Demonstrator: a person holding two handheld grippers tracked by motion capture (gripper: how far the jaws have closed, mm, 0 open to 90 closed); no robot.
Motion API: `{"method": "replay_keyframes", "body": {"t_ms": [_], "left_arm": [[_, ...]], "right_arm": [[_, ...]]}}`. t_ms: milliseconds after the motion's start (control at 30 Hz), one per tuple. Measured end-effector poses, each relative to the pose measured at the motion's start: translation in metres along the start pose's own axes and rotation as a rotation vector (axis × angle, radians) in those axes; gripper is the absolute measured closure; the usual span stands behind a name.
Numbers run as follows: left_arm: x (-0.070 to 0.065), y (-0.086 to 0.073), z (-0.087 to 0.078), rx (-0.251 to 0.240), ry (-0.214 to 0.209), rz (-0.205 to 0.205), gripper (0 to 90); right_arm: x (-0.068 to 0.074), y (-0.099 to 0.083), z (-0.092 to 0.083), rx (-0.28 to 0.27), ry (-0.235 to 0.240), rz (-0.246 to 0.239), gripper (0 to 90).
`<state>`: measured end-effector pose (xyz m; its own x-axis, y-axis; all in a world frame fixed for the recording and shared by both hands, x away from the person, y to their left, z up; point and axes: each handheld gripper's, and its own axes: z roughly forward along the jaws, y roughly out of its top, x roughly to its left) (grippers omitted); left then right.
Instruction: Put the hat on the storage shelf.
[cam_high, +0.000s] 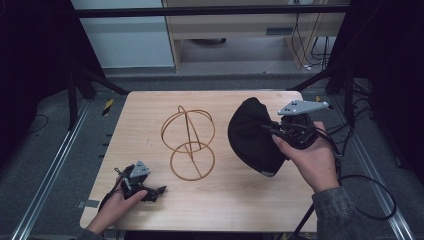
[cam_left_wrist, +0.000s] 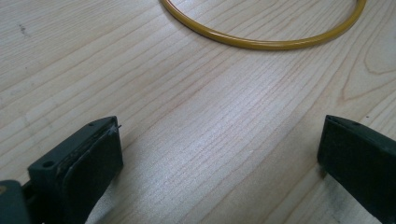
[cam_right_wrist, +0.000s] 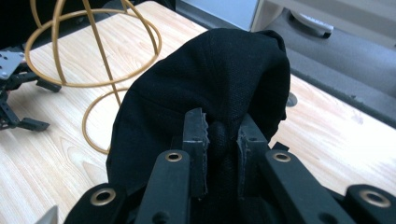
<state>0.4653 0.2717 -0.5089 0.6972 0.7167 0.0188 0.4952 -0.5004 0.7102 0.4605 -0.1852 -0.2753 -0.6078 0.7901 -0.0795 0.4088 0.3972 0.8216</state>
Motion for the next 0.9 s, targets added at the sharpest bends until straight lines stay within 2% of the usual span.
{"method": "replay_keyframes", "body": {"t_ms": [600,867,900], "left_arm": [[0.0,0.0,0.0,-0.002,0.001,0.001,0.0],[0.0,0.0,0.0,-0.001,0.0,0.002,0.0],[0.0,0.0,0.0,0.0,0.0,0.002,0.0]], "right_arm": [[0.012,0.041,-0.016,-0.046,-0.018,-0.081,77.9],[0.02,0.054,-0.015,-0.064,-0.001,-0.101,77.8],[0.02,0.062,-0.014,-0.061,0.005,-0.113,77.8]]}}
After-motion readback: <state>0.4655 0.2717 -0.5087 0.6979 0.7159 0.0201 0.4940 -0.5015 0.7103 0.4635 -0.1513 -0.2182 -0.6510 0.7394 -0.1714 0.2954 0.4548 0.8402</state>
